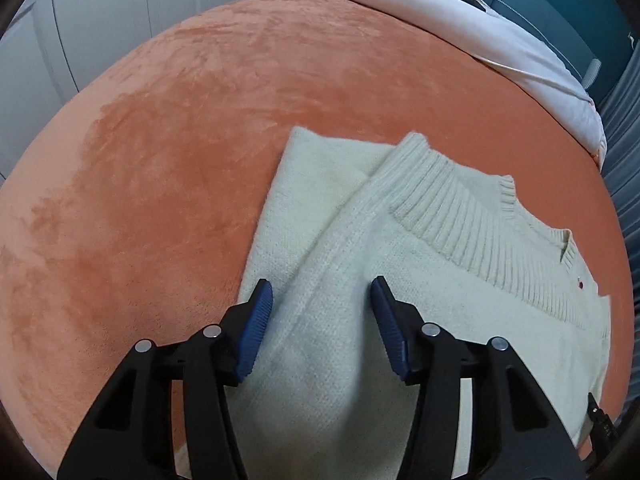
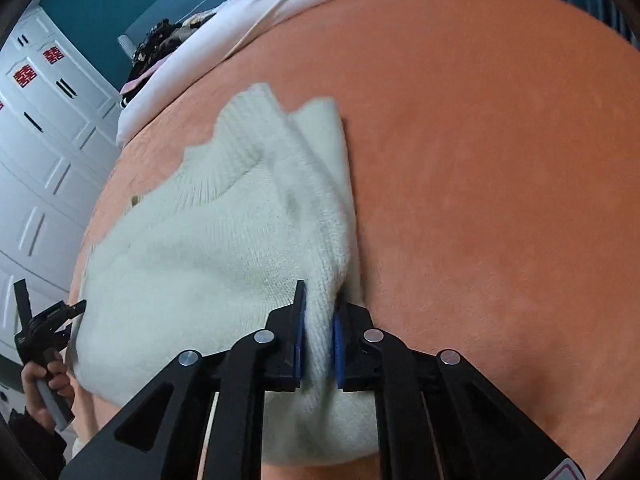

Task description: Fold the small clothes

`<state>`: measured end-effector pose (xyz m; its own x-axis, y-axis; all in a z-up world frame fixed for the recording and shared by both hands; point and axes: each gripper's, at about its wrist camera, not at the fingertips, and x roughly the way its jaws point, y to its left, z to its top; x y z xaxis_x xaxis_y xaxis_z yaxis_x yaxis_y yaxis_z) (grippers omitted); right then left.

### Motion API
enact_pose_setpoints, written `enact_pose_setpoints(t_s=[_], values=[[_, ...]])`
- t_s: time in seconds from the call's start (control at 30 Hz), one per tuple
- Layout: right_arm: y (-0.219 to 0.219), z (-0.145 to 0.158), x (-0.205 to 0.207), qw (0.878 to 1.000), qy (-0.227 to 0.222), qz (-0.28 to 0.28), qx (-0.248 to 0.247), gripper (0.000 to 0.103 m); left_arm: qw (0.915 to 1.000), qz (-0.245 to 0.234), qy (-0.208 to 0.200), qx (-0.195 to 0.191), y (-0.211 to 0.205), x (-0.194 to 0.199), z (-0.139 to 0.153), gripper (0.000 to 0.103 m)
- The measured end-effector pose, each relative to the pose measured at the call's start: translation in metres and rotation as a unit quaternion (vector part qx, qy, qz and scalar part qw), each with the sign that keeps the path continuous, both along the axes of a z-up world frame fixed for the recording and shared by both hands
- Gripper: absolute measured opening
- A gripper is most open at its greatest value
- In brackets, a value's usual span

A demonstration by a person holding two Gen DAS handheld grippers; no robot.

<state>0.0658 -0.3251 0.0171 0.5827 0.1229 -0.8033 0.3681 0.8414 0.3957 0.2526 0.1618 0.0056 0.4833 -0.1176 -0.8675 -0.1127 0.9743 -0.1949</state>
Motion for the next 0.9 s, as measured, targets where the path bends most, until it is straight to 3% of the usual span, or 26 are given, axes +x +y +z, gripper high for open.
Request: enact_pose_setpoints(t_s=[0.07, 0.1, 0.2, 0.3, 0.4, 0.5, 0.7, 0.8, 0.9], values=[[0.001, 0.015, 0.002, 1.000, 0.005, -0.007, -0.003, 0.012, 0.9999, -0.004, -0.002, 0.017, -0.005, -0.003, 0.005, 0.050], [0.004, 0.027, 0.001, 1.000, 0.001, -0.014, -0.017, 0.024, 0.9999, -0.003, -0.003, 0.014, -0.004, -0.007, 0.009, 0.049], [0.010, 0.060, -0.005, 0.998, -0.037, -0.019, -0.043, 0.029, 0.9997, 0.003, -0.025, -0.003, 0.003, -0.027, 0.023, 0.052], [0.013, 0.080, -0.006, 0.996, -0.066, -0.015, -0.051, 0.036, 0.9995, 0.010, -0.025, 0.018, 0.006, -0.045, 0.018, 0.055], [0.012, 0.066, 0.012, 0.997, -0.040, 0.009, -0.058, 0.036, 0.9997, 0.025, -0.003, 0.005, 0.016, -0.050, -0.002, 0.063], [0.021, 0.032, 0.035, 0.994, 0.046, 0.019, -0.099, 0.032, 0.9981, 0.043, 0.001, -0.044, 0.032, -0.055, -0.004, 0.064], [0.075, 0.084, -0.010, 0.994, -0.041, 0.056, -0.087, 0.036, 0.9945, 0.059, -0.022, -0.084, 0.051, -0.097, 0.025, 0.063], [0.120, 0.084, -0.012, 0.991, -0.047, 0.110, -0.059, 0.036, 0.9921, 0.063, -0.003, -0.108, 0.052, -0.114, 0.016, 0.063], [0.171, 0.068, 0.006, 0.985, -0.039, 0.165, -0.044, 0.036, 0.9938, 0.065, 0.014, -0.090, 0.045, -0.125, -0.001, 0.063]])
